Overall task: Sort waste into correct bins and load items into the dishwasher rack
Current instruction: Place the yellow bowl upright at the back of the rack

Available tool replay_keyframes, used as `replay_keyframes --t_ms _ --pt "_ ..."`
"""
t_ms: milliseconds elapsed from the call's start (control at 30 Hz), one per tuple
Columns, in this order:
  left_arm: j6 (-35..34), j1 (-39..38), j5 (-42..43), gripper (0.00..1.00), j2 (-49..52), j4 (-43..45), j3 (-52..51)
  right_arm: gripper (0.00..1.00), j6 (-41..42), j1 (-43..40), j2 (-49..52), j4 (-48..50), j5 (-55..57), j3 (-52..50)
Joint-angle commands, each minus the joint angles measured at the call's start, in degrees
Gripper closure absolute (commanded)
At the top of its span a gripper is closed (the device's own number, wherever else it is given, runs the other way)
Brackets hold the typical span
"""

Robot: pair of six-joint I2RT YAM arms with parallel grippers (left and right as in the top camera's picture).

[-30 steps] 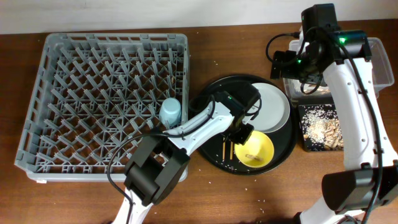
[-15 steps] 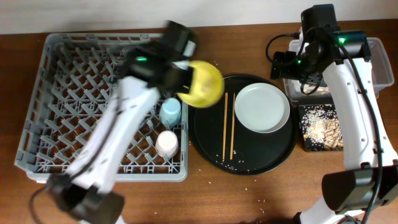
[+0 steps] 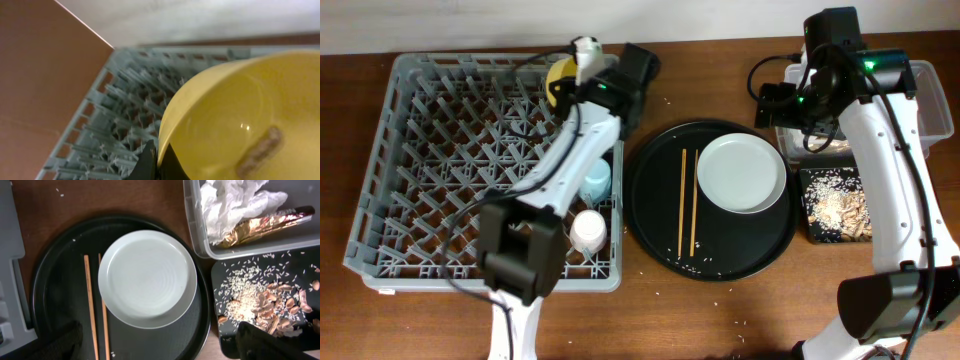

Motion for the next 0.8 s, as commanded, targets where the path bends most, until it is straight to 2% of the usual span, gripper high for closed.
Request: replay_keyframes --t_ms 0,200,333,533,633,733,767 --pt "-1.2 -1.0 -13.6 0.99 3.9 3.5 0.1 0.02 0.5 -0.2 0.2 0.0 0.9 -0.2" --pt "-1.2 -0.5 -18.5 0.99 4.8 5.9 0.2 0.02 0.5 -0.2 0.2 0.1 0.9 -0.2" --pt "-1.2 -0.2 -9.0 0.99 6.1 6.4 0.1 0.02 0.5 -0.2 0.2 0.1 0.9 -0.2" --pt "-1.2 -0.3 -9.2 0.99 8.6 7.4 0.1 0.02 0.5 -0.2 0.2 0.0 0.9 -0.2" --pt "-0.9 -0.3 -9.9 0.99 8.6 7.3 0.2 0.02 0.5 -0.2 0.2 0.0 0.9 -0.2" --pt "-0.7 -0.3 -17.7 1.0 8.6 7.4 0.2 0.02 0.5 -0.2 0.2 0.0 0.9 -0.2" --pt "-0.7 -0.3 -18.0 1.0 8.6 7.4 0.2 0.02 0.5 -0.2 0.2 0.0 0.9 -0.2"
